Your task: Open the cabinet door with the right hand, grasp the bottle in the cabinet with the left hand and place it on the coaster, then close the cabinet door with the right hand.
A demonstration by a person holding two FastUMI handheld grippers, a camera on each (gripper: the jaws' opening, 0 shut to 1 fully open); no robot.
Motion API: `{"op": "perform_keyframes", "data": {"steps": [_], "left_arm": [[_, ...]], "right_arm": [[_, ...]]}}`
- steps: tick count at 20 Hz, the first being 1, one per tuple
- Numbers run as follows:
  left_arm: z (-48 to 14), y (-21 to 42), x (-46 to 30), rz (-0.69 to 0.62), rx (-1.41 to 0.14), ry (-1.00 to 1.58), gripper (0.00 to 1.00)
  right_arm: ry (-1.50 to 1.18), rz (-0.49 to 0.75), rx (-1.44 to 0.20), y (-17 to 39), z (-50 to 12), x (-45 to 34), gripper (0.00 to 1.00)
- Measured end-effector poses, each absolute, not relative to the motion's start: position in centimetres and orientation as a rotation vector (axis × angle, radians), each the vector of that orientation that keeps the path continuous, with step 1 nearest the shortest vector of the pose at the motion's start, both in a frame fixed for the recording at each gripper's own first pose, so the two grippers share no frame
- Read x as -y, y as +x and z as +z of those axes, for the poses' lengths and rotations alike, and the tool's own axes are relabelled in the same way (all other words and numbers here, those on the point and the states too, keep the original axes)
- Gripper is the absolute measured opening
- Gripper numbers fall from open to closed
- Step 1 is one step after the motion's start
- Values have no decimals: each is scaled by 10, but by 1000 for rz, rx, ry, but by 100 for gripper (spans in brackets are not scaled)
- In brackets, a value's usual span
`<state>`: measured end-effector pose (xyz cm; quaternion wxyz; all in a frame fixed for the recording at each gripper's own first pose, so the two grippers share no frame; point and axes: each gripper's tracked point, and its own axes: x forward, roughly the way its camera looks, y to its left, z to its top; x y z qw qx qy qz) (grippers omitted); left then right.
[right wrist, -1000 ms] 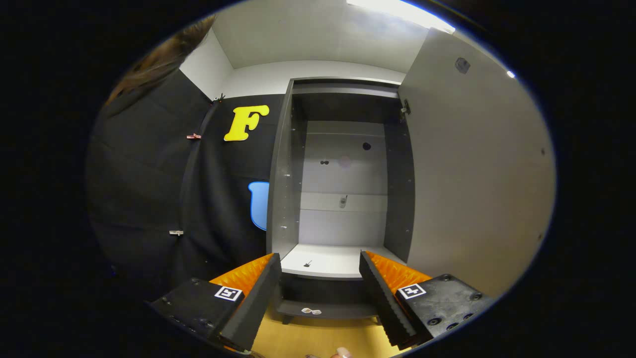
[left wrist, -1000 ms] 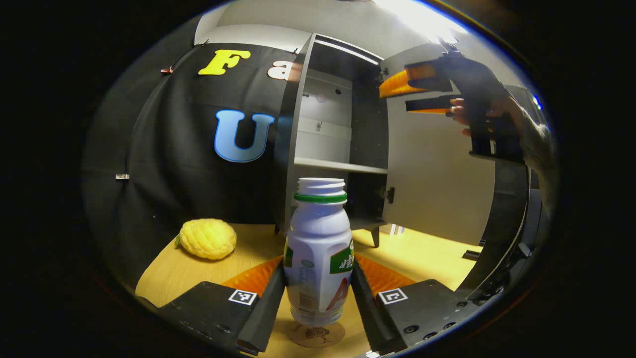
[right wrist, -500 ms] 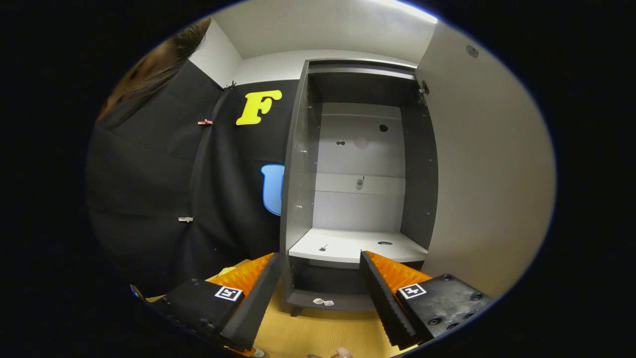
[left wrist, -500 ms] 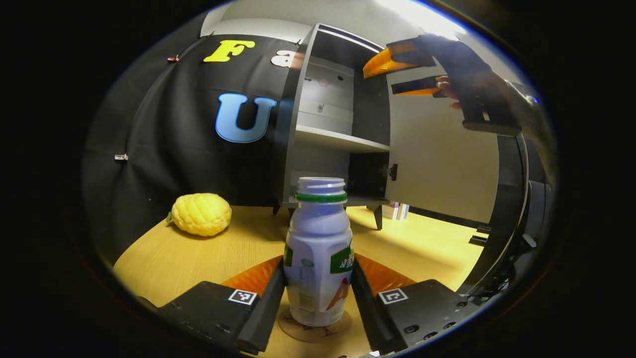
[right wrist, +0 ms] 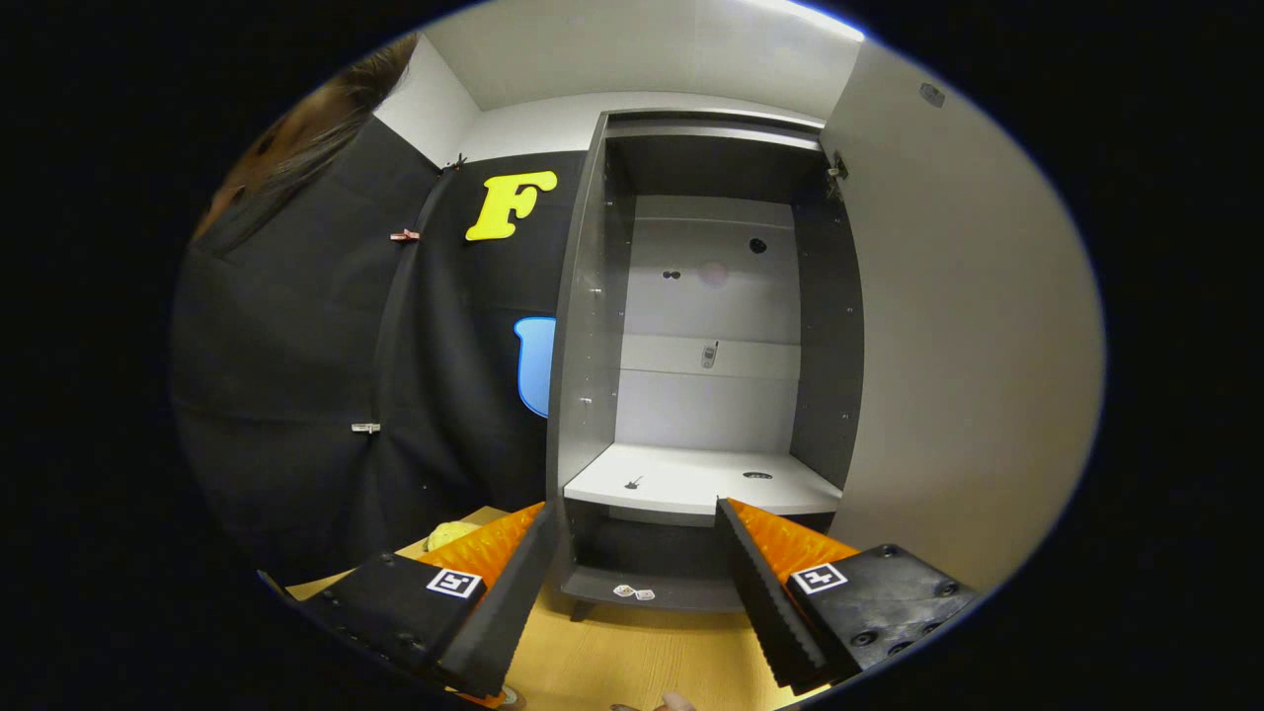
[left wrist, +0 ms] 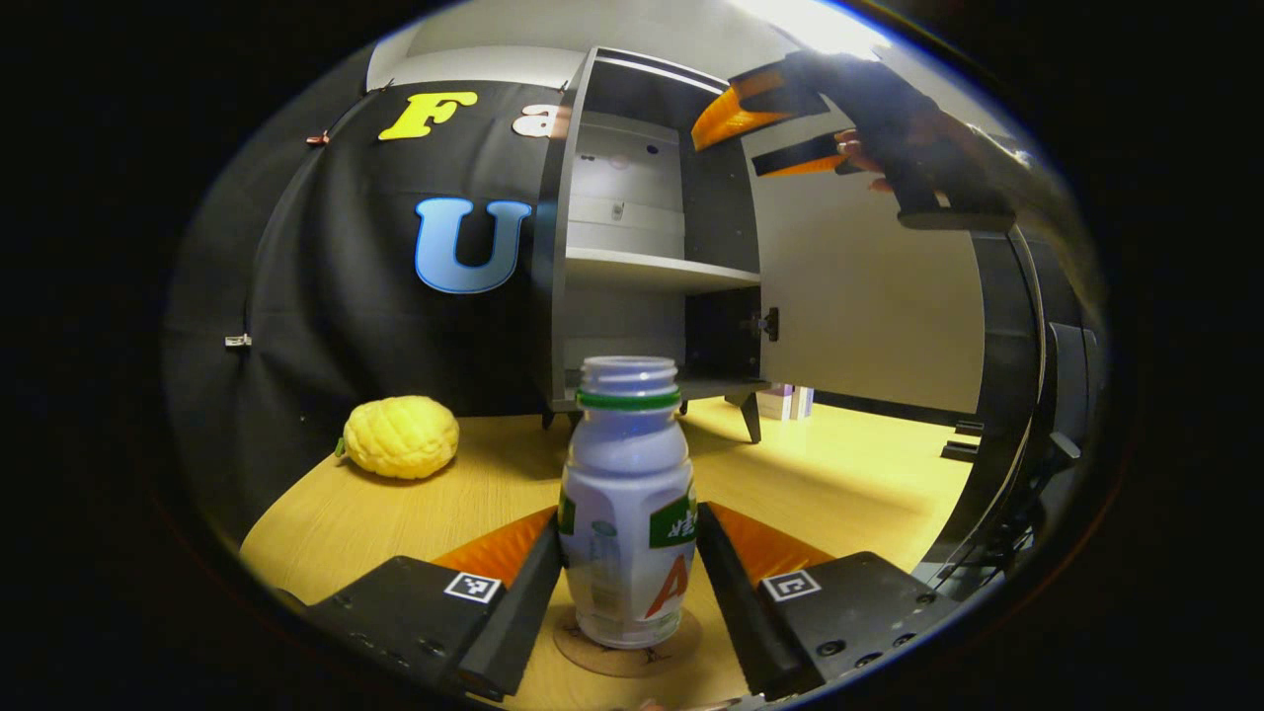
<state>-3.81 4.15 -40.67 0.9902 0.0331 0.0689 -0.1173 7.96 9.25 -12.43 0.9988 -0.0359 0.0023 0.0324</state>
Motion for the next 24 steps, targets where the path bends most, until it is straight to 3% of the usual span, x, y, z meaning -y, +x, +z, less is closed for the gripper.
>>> {"op": "perform_keyframes", "data": {"steps": [7, 14, 24], "left_arm": [[-372, -33, -27, -272, -121, 51, 88], [-257, -30, -11, -371, -34, 84, 88], [-123, -19, 22, -543, 12, -21, 88]], "right_arm": [[-92, 64, -4, 71, -112, -89, 98], [-95, 12, 47, 43, -53, -65, 100], [-77, -79, -39, -55, -46, -15, 100]]}}
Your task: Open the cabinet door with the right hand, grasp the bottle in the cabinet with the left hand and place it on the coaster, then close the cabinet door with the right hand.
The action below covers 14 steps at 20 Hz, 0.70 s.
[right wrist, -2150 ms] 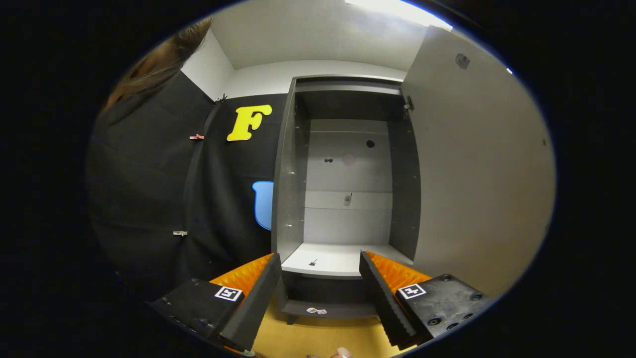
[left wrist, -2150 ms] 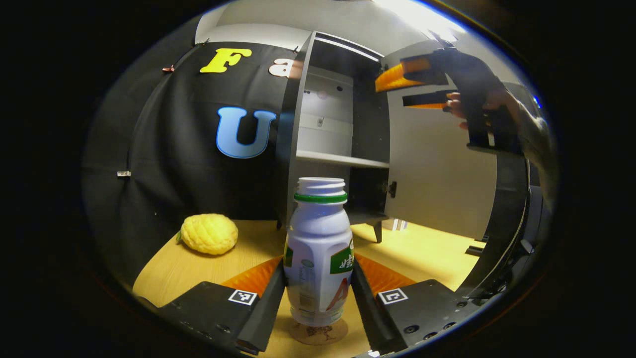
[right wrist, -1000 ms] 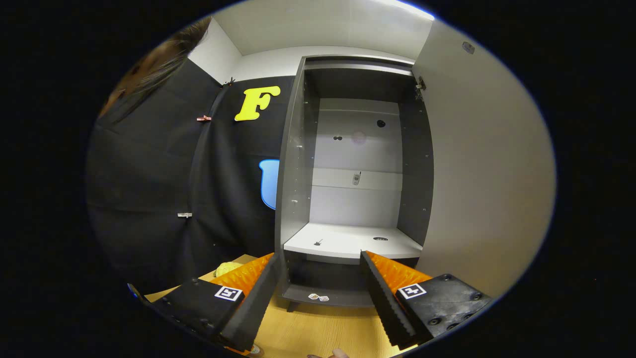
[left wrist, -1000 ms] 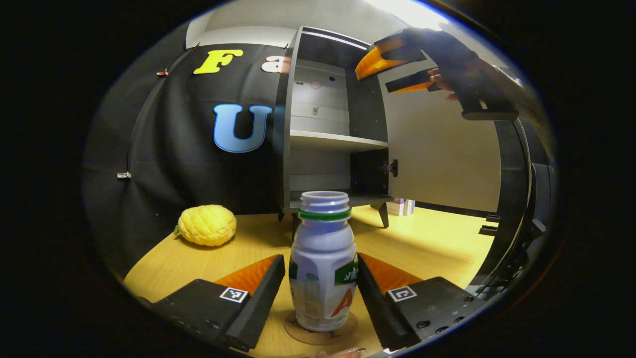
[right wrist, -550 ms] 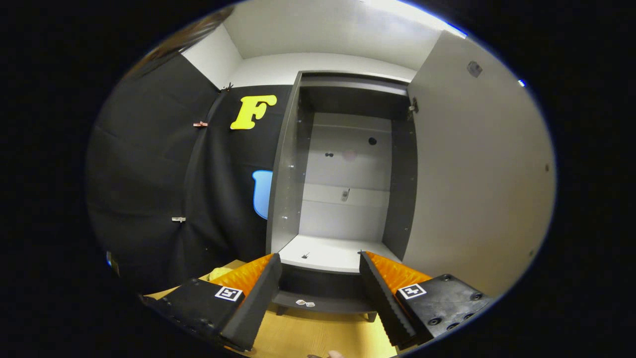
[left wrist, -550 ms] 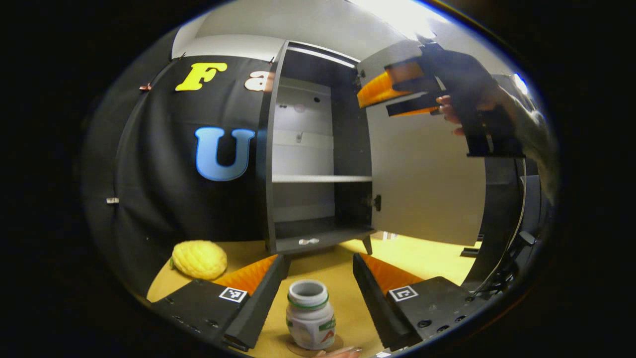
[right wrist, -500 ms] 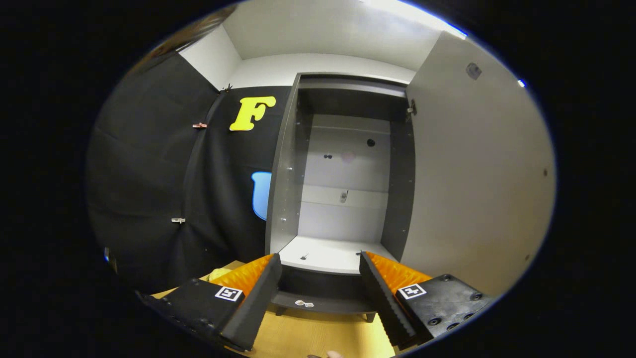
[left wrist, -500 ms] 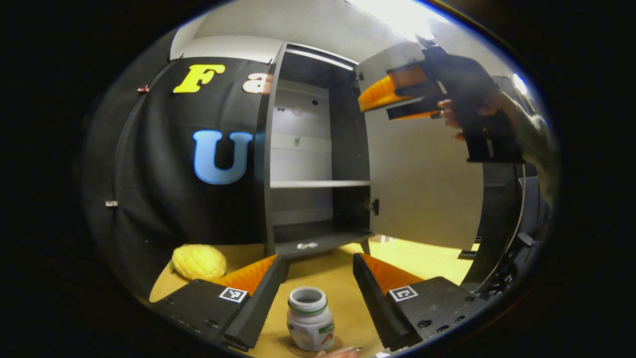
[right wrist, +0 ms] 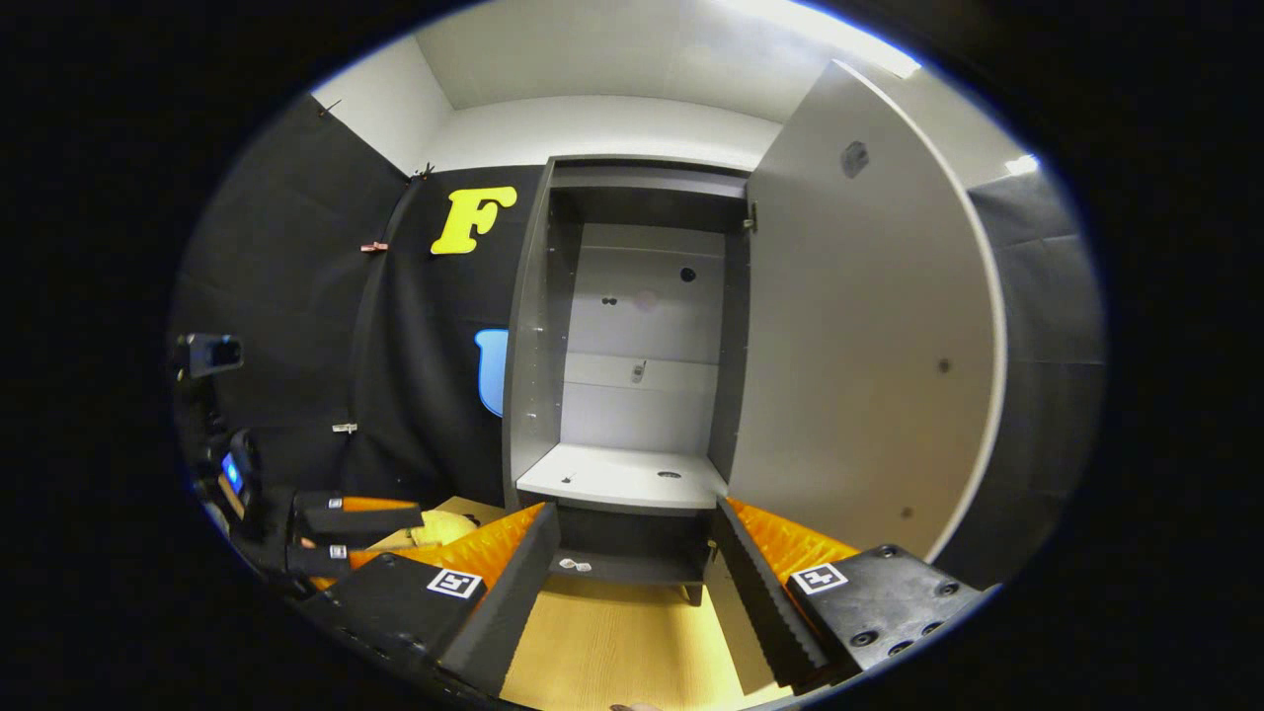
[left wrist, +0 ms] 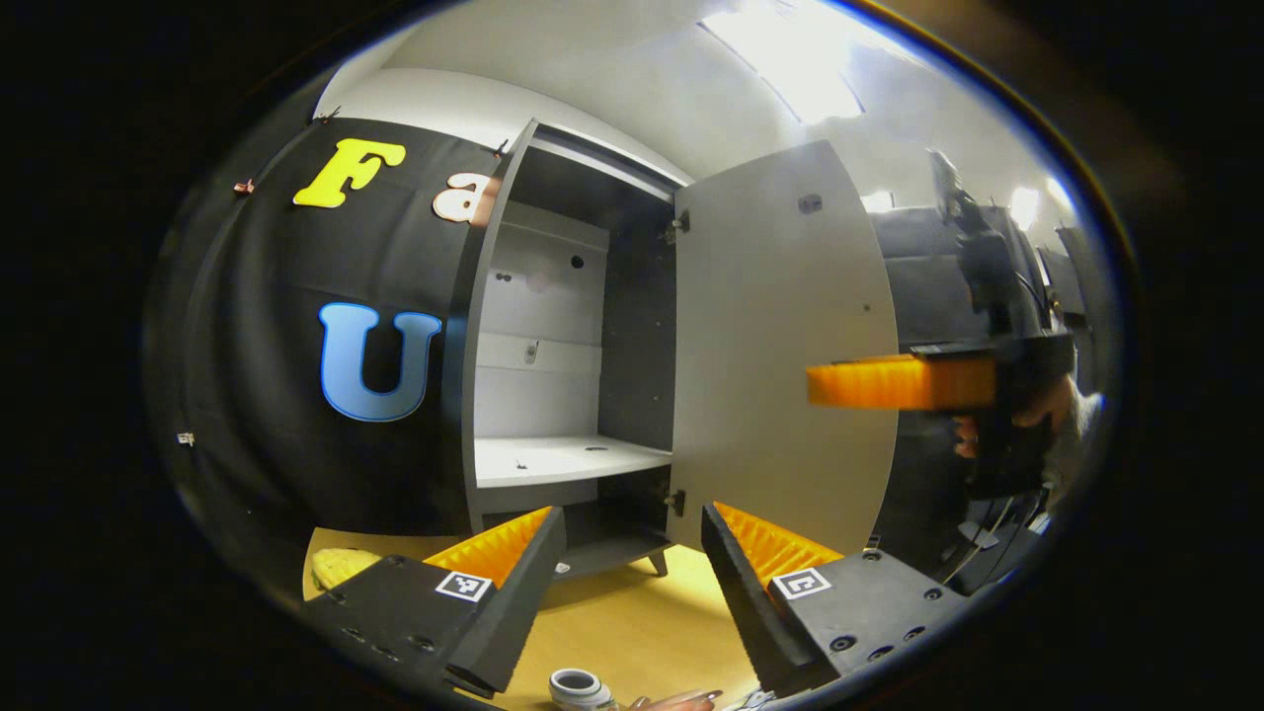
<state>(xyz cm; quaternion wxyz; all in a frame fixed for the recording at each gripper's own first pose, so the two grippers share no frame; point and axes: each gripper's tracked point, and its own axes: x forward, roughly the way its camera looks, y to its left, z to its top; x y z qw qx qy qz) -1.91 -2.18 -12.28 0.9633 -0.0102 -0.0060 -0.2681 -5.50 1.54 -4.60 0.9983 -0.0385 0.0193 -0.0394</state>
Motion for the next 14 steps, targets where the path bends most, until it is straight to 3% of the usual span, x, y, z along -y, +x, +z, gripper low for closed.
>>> {"op": "perform_keyframes", "data": {"steps": [1, 3, 9, 10, 13, 14], "left_arm": [[-113, -15, 23, -550, 16, -28, 88], [-99, -6, 24, -560, 19, -40, 88], [-87, 13, 33, -563, -33, -82, 88], [-81, 21, 34, -552, -28, -84, 93], [-71, 35, 35, -512, -11, -42, 89], [-68, 39, 36, -500, 0, -25, 94]], "right_arm": [[-81, -97, -52, -66, -49, -8, 94], [-111, -154, -76, -86, -53, 16, 100], [-169, -252, -106, -139, -45, 71, 98], [-179, -265, -105, -146, -41, 80, 98], [-120, -289, -62, -161, -25, 108, 98], [-90, -301, -50, -164, -22, 119, 97]]}}
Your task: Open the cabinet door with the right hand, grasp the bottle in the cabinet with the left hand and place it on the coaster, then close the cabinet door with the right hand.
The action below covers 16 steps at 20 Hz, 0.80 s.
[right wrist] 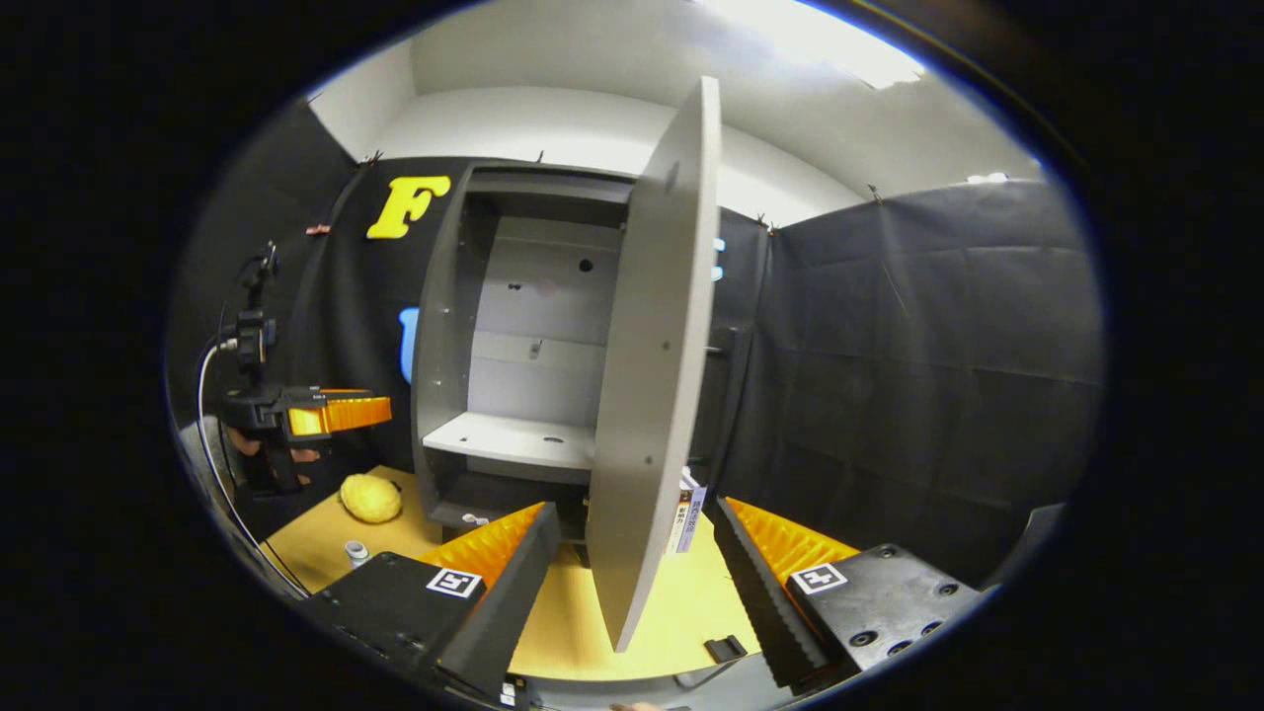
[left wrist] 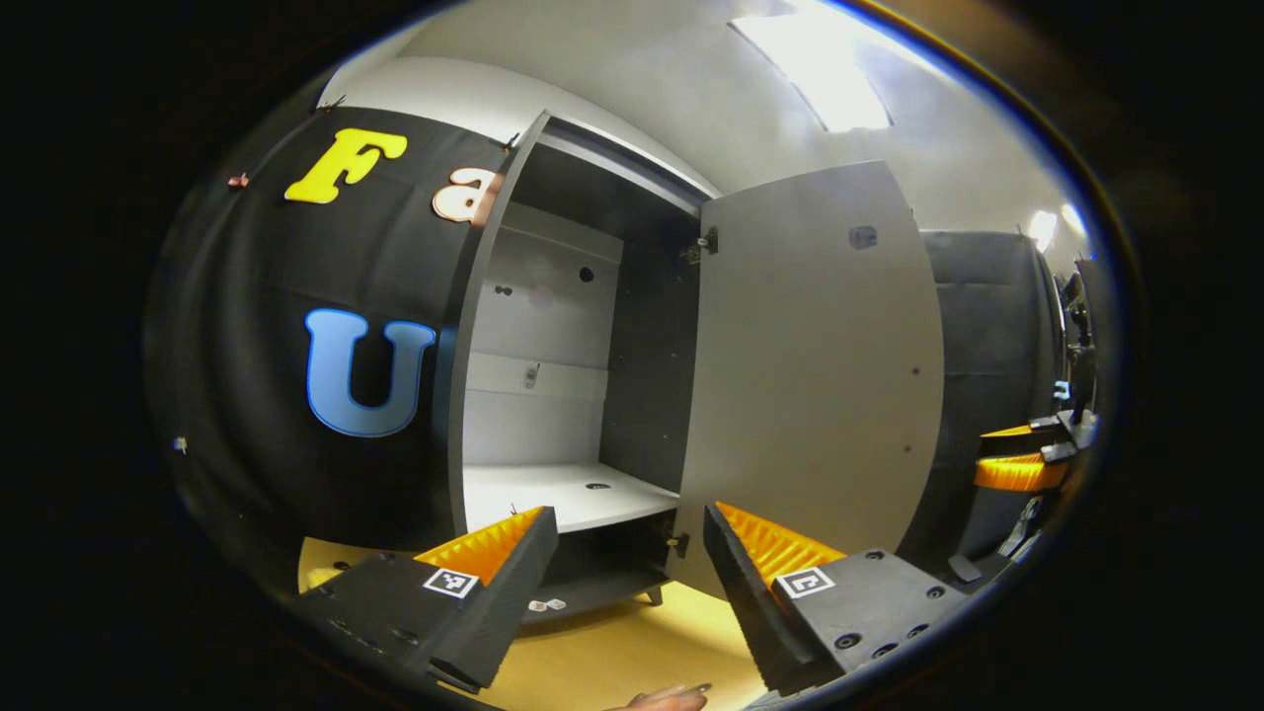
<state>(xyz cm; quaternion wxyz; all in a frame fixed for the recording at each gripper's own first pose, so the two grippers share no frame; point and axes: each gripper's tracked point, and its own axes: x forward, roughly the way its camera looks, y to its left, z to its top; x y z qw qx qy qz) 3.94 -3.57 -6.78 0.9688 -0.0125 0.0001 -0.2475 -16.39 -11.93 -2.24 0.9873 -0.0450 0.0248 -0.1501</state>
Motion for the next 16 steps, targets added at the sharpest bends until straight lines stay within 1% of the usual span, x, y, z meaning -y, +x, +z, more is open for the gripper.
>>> {"op": "perform_keyframes", "data": {"steps": [1, 2, 4, 5, 6, 7, 9, 10, 11, 16], "left_arm": [[-63, 43, 38, -491, 11, -15, 94], [-60, 45, 41, -478, 20, -6, 92], [-56, 47, 49, -469, 32, 17, 97], [-54, 48, 54, -466, 35, 34, 94], [-55, 50, 58, -462, 34, 45, 94], [-54, 51, 64, -461, 30, 47, 94], [-60, 52, 79, -475, 8, 29, 94], [-61, 53, 83, -480, -5, 19, 94], [-62, 54, 89, -478, -15, 9, 94], [-61, 59, 90, -435, -40, -54, 94]], "right_arm": [[-72, -320, -38, -165, -22, 134, 98], [-61, -336, -29, -167, -20, 149, 98], [-46, -337, -2, -164, -14, 168, 98], [-41, -334, 4, -161, -12, 179, 98], [-36, -329, 7, -158, -11, 190, 100], [-31, -317, 14, -153, -9, 199, 98], [-14, -270, 32, -137, 0, 206, 98], [-8, -237, 39, -129, 2, 209, 100], [-6, -207, 43, -120, 4, 211, 98], [23, -53, 32, -87, 8, 207, 98]]}}
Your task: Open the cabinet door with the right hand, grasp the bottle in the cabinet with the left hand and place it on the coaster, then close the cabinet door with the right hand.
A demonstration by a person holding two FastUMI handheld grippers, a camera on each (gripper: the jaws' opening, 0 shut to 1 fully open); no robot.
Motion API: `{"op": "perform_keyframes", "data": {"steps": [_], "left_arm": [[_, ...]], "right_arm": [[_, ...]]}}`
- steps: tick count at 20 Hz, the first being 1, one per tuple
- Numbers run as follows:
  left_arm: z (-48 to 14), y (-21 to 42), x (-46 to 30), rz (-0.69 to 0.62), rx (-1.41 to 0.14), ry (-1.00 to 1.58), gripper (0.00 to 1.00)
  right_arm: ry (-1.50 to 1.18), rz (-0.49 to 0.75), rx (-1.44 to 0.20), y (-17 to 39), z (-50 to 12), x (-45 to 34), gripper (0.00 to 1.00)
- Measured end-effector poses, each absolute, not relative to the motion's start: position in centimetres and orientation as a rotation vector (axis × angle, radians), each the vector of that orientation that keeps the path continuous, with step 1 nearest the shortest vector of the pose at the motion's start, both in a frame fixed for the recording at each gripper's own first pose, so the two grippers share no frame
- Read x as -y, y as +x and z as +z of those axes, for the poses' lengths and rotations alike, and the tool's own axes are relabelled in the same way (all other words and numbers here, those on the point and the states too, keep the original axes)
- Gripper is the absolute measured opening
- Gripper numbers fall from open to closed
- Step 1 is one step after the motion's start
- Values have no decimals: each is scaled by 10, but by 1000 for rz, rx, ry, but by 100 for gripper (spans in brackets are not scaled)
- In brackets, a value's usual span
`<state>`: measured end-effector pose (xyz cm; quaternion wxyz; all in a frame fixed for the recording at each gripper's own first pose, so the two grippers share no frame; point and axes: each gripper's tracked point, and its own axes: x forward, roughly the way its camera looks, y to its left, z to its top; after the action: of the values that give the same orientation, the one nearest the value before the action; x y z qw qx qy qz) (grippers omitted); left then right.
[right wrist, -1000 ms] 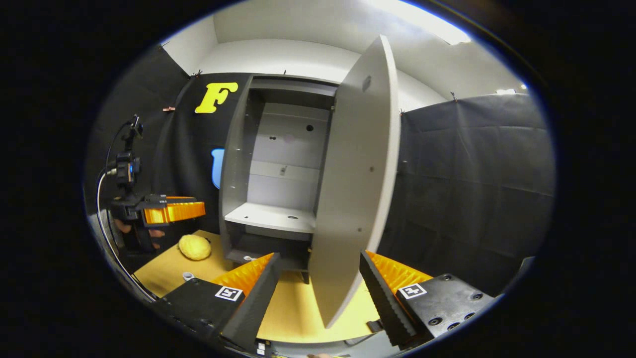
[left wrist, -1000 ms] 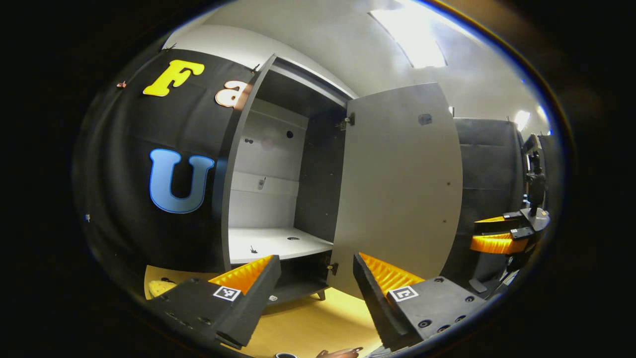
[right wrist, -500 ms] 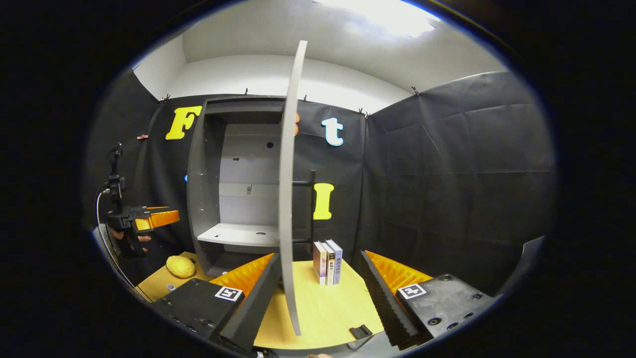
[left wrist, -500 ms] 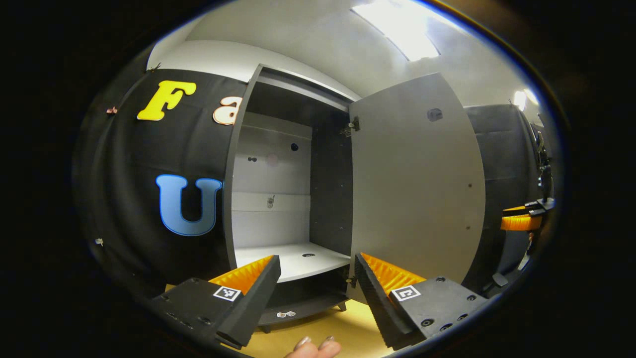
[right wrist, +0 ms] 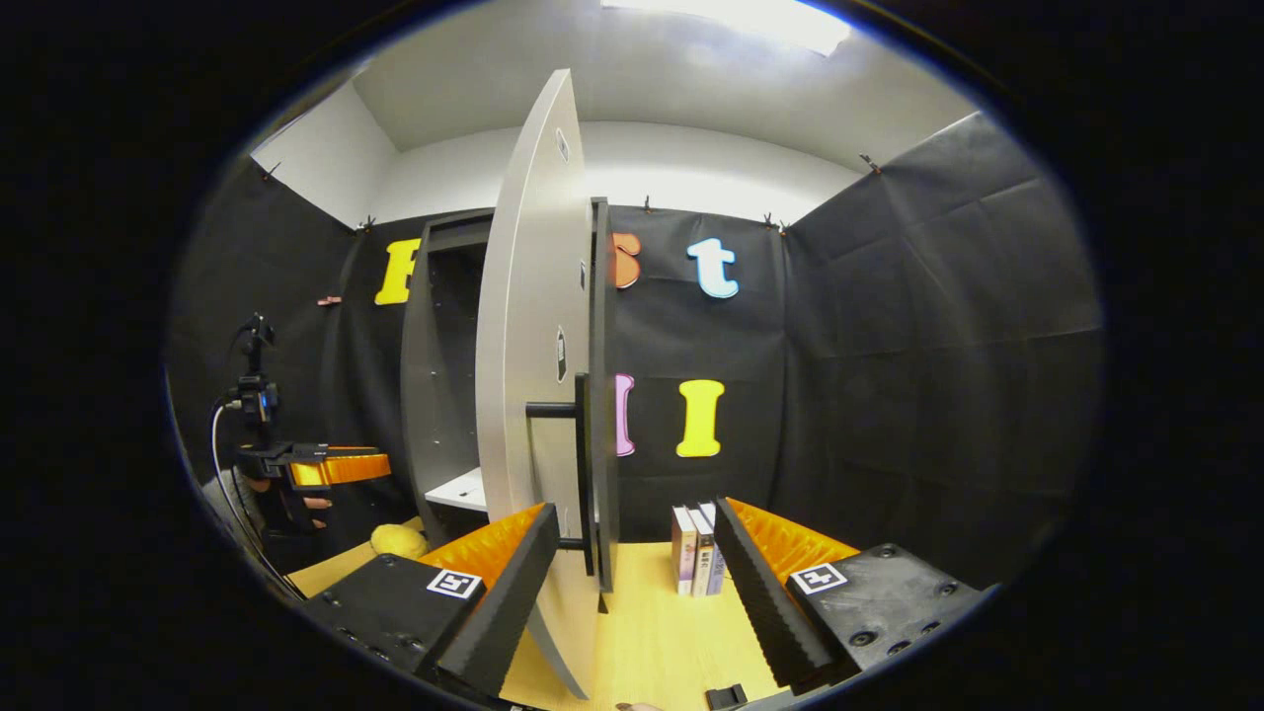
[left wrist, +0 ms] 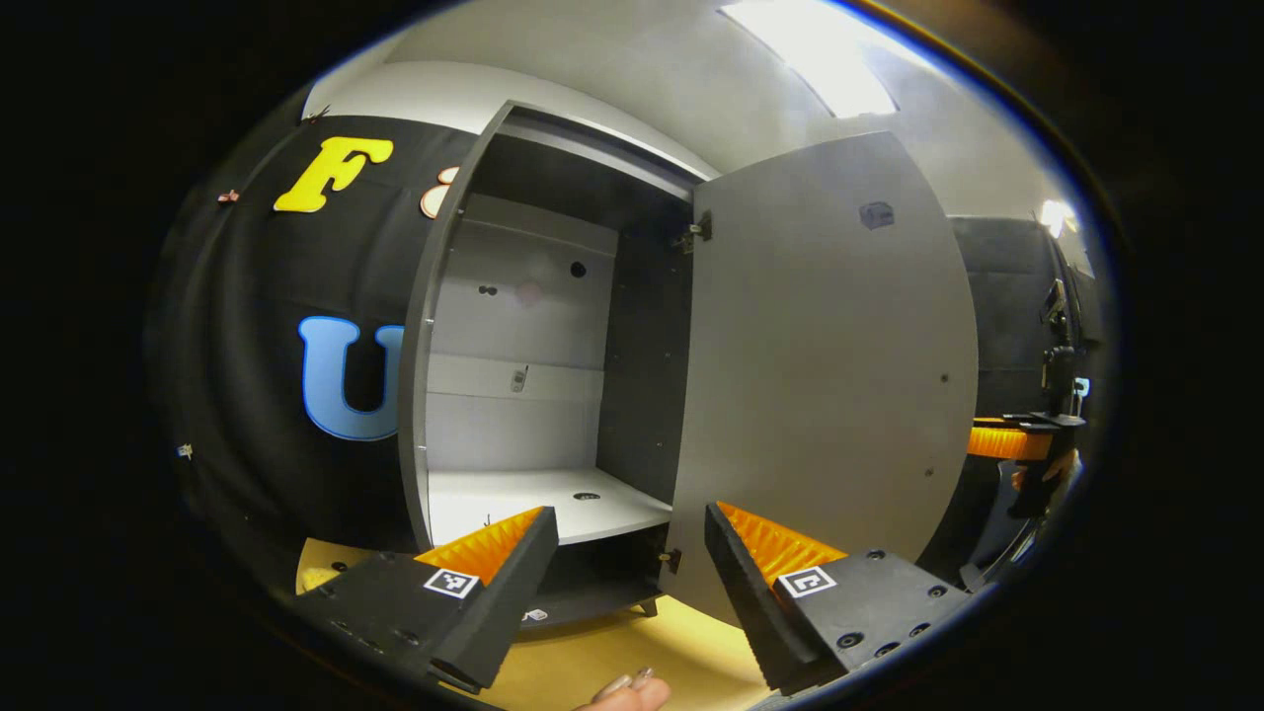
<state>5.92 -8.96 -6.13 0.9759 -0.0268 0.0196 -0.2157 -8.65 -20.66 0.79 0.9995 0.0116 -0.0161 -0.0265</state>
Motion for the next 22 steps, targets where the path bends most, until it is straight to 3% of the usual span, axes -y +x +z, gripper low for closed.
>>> {"op": "perform_keyframes", "data": {"steps": [1, 2, 3, 5, 14, 22], "left_arm": [[-58, 59, 86, -426, -38, -64, 97], [-56, 58, 80, -413, -35, -75, 94], [-54, 58, 76, -400, -35, -82, 94], [-53, 59, 65, -368, -33, -75, 94], [-62, 52, 41, -352, -67, -63, 94], [-63, 23, -20, -287, -93, -44, 94]], "right_arm": [[19, -35, 28, -84, 7, 206, 97], [11, -21, 24, -82, 7, 207, 96], [13, -7, 24, -79, 7, 205, 90], [36, 16, 19, -76, 9, 198, 96], [81, 164, -8, -61, 3, 113, 94], [119, 186, -25, -23, -11, 54, 94]]}}
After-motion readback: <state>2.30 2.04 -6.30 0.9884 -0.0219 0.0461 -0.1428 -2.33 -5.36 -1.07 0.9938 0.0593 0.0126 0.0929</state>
